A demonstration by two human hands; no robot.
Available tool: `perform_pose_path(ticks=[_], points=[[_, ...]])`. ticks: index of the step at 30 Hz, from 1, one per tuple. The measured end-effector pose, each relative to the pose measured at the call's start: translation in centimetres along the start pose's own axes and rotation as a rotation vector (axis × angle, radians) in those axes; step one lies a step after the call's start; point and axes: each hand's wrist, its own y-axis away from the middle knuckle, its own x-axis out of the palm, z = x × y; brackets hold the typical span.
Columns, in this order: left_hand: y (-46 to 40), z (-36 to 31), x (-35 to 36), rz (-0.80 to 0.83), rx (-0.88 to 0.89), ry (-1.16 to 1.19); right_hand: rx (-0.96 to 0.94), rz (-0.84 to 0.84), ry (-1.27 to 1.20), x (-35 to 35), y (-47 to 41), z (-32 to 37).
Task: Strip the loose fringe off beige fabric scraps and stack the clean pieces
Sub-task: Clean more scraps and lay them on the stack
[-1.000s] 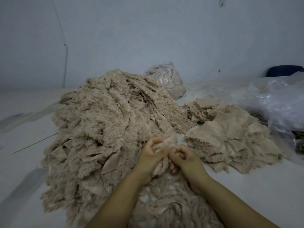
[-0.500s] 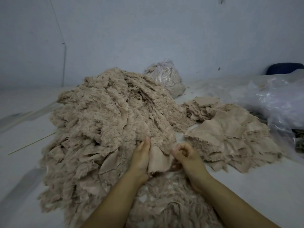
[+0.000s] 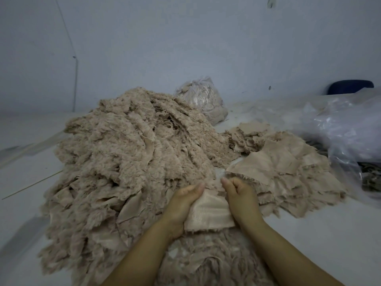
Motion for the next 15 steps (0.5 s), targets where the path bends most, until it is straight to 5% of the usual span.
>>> perform_pose_path(ticks=[6, 10, 15], points=[[-0.2, -1.6, -1.2, -0.191, 0.026, 0.295, -0.017, 0.052, 0.072, -0.9, -0.1, -0.1], [-0.1, -1.8, -1.2, -0.127, -0.003, 0.338, 0.063, 0.388, -0.007, -1.0, 1.7, 1.3], [0.1, -0.7, -0.2, 0.017, 0.100, 0.229, 0.141, 0.390, -0.321, 0.1, 1.5, 3.0]])
